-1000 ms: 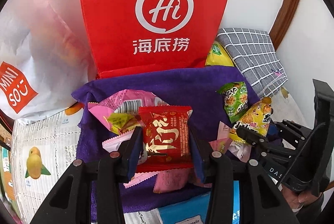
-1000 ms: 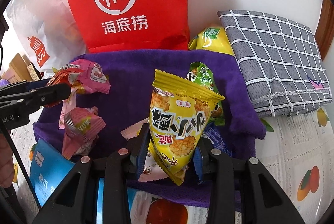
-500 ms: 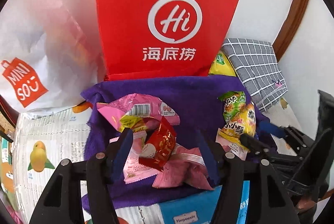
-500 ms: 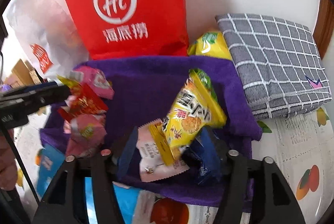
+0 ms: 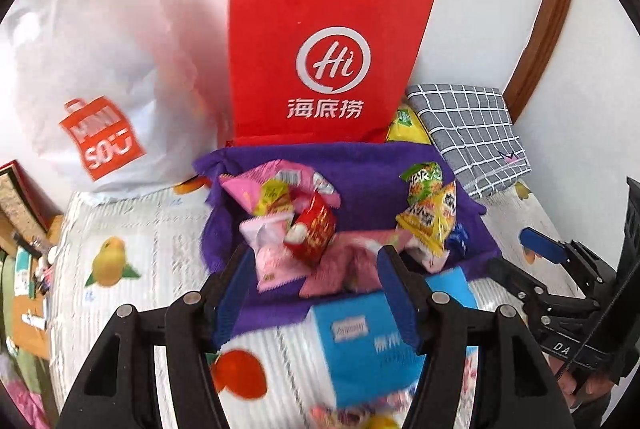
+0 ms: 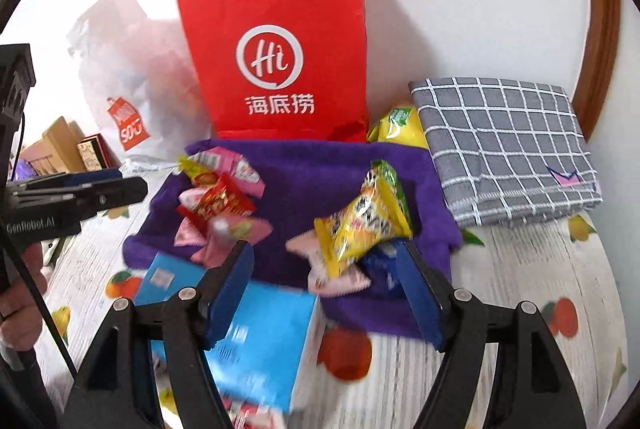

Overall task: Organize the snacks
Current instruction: 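Move both open tools back toward the snacks beside the tissue pack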

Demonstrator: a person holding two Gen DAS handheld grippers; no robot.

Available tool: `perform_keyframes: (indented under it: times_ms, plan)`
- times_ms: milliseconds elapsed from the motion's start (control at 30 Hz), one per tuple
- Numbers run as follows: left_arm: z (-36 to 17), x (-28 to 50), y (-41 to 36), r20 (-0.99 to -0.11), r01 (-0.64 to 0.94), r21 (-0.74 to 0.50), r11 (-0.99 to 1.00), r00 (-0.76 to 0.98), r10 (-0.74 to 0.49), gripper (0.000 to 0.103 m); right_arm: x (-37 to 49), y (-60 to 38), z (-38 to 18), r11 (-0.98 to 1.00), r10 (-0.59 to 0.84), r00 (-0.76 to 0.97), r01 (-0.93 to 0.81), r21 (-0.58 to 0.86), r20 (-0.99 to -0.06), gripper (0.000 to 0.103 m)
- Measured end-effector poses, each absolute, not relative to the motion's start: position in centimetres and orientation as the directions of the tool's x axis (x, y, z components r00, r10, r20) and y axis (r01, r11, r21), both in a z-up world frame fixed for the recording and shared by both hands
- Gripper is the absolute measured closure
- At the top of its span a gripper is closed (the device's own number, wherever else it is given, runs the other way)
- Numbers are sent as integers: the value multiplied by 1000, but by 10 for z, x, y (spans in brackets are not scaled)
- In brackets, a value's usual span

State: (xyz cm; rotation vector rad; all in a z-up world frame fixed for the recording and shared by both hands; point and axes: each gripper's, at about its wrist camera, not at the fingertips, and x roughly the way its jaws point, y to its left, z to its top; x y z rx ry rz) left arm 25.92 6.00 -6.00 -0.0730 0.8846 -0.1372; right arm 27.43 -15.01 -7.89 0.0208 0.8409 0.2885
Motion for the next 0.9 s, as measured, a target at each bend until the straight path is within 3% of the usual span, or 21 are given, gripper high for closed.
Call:
perform_keyframes:
  times_ms: [367,900]
  plan:
    - [-63,192,84,-780,36,-126,991,613,-121,42,207,-153,-87,967,252,588,-182,178,-769,30]
    - [-95,130,99,-801,18,-173,985,579,-152,42,174,-112,-149,951,279,473,-259,171,-835,28]
